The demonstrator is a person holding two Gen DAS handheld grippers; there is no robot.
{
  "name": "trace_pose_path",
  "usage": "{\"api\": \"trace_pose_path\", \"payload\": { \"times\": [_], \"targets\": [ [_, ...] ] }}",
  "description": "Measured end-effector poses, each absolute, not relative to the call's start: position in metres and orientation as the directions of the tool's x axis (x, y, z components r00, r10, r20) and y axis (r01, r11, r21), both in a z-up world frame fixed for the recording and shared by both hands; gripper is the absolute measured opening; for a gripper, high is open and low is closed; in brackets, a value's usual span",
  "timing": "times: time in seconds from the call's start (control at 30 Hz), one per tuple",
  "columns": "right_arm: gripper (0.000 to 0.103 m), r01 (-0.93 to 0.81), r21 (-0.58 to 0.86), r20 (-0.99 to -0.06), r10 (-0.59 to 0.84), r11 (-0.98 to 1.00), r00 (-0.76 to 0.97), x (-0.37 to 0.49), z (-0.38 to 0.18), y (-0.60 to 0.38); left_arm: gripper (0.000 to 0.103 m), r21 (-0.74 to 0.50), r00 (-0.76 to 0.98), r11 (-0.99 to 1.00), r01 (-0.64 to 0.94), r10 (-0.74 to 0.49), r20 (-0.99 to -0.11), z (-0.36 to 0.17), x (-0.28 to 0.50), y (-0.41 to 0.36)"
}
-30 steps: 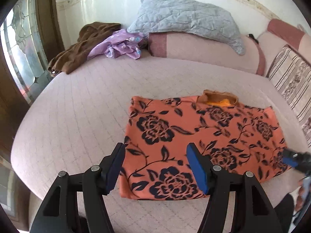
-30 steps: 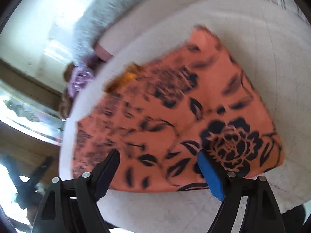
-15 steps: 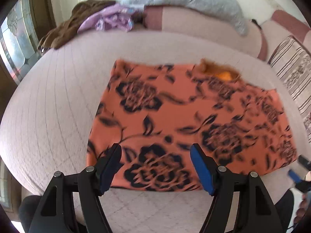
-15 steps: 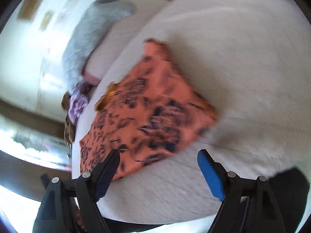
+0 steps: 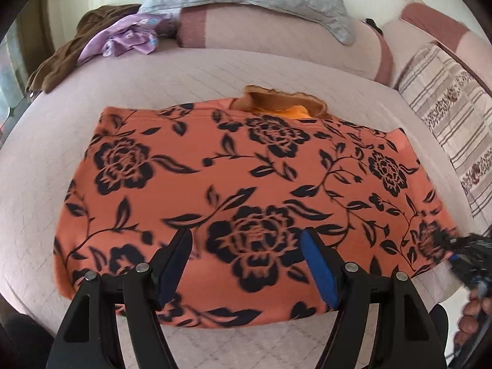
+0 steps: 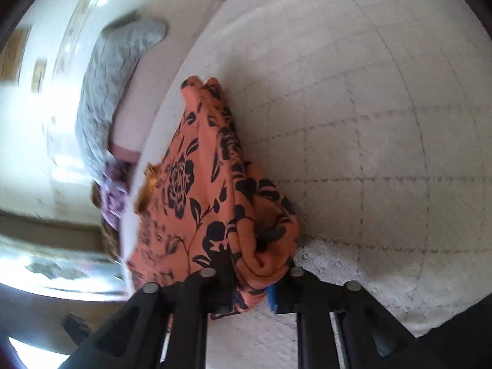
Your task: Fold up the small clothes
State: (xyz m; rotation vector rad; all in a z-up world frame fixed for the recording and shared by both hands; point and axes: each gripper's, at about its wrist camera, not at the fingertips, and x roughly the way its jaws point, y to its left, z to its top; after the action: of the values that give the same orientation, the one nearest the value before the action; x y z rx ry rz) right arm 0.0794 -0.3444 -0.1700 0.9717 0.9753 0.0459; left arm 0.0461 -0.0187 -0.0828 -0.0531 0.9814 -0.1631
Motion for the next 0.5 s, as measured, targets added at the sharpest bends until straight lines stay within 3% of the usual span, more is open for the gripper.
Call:
{"api": "trace_pose_path", "payload": {
  "times": [0.07, 0.13, 0.2, 0.27, 0.33, 0.37, 0.4, 0.5],
  "targets": [
    [0.012, 0.307, 0.627, -0.69, 0.327, 0.716, 0.645, 0.068, -0.132, -0.332, 0.074, -0.116, 0.589, 0.985, 0.127, -0.17, -0.79, -0.079, 0.043, -0.022],
    [0.012, 0.287, 0.587, -0.693, 0.286, 0.757, 0.662, 0.064, -0.121, -0.325, 0.074, -0.074, 0.552, 0.987, 0.142, -0.141, -0.822, -0.094, 0.049, -0.03],
    [0.018, 0.336, 0.558, -0.754, 0.293, 0.759, 0.588, 0.07, -0.15, -0.327, 0.075, -0.015, 0.504, 0.986, 0.166, -0.098, -0.858, -0.113, 0.055, -0.039],
    [0.021, 0.365, 0.675, -0.693, 0.382, 0.642, 0.611, 0.065, -0.175, -0.341, 0.076, 0.042, 0.548, 0.977, 0.209, -0.081, -0.832, -0.105, 0.049, -0.045],
    [0.05, 0.334, 0.757, -0.618, 0.451, 0.562, 0.644, 0.059, -0.173, -0.351, 0.076, -0.019, 0.575, 0.982, 0.189, -0.126, -0.809, -0.09, 0.049, -0.042],
    [0.084, 0.312, 0.792, -0.575, 0.47, 0.524, 0.67, 0.057, -0.17, -0.354, 0.076, -0.039, 0.587, 0.984, 0.176, -0.137, -0.798, -0.086, 0.049, -0.04],
    [0.091, 0.291, 0.816, -0.538, 0.471, 0.499, 0.699, 0.055, -0.166, -0.356, 0.076, -0.059, 0.594, 0.984, 0.166, -0.148, -0.791, -0.082, 0.051, -0.039],
    [0.088, 0.265, 0.829, -0.518, 0.499, 0.492, 0.694, 0.064, -0.164, -0.35, 0.076, -0.026, 0.58, 0.989, 0.145, -0.106, -0.808, -0.091, 0.061, -0.044]
  ]
}}
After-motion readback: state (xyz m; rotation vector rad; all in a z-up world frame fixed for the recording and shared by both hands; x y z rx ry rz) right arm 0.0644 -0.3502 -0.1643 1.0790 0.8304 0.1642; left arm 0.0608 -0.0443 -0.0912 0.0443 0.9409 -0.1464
